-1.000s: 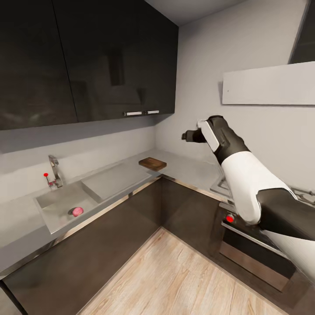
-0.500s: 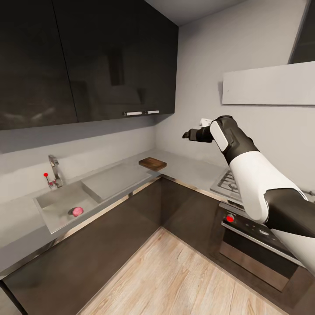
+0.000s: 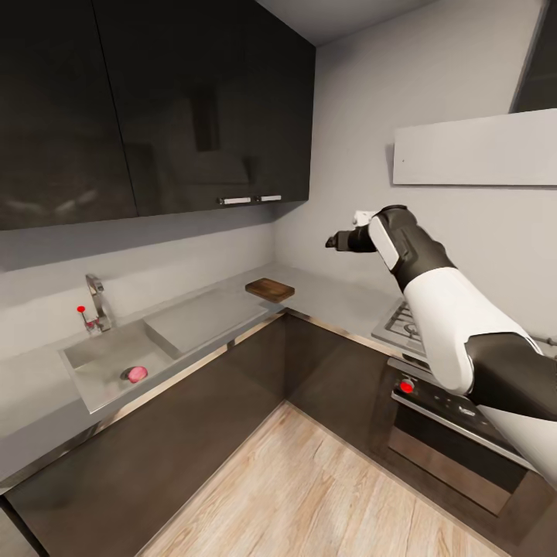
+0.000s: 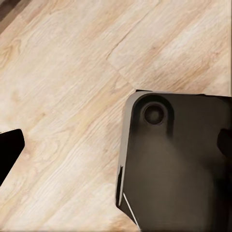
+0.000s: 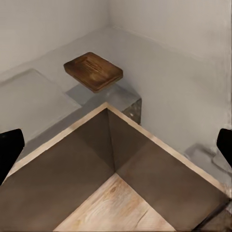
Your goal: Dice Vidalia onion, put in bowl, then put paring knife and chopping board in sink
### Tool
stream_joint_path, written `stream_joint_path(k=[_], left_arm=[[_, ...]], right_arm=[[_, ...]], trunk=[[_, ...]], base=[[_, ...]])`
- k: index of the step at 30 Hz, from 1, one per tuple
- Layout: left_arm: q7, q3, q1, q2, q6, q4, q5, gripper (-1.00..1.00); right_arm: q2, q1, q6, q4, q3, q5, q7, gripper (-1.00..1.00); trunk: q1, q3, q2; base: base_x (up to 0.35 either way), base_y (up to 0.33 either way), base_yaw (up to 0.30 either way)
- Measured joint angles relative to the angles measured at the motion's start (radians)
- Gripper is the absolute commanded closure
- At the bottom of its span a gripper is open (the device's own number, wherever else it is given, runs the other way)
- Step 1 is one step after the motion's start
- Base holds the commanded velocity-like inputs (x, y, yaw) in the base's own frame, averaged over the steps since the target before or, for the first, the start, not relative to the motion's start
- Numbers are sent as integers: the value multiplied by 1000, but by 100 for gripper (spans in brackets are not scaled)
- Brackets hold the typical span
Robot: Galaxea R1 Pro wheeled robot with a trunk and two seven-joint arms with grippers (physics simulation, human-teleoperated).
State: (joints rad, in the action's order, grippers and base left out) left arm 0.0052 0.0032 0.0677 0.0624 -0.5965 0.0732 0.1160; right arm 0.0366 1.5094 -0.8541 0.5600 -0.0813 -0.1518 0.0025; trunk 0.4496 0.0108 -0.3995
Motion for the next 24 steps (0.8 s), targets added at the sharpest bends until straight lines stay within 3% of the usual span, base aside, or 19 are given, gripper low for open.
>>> stream_joint_path(k=[5, 12, 24], left_arm=[[0, 1, 0, -8, 7, 0, 1, -100], [0, 2, 0, -11, 9, -1, 2, -100], [0, 2, 0, -11, 8, -1, 3, -100]], right_arm=[[5, 0, 1, -7, 1, 54, 5, -100], [6, 0, 1, -10, 1, 63, 1, -100], [7, -3, 2, -15, 2, 65, 0, -100]], trunk=[[0, 0, 0], [0, 0, 0], [0, 0, 0]], base=[[3, 0, 0], [122, -71, 0], [252, -191, 12]])
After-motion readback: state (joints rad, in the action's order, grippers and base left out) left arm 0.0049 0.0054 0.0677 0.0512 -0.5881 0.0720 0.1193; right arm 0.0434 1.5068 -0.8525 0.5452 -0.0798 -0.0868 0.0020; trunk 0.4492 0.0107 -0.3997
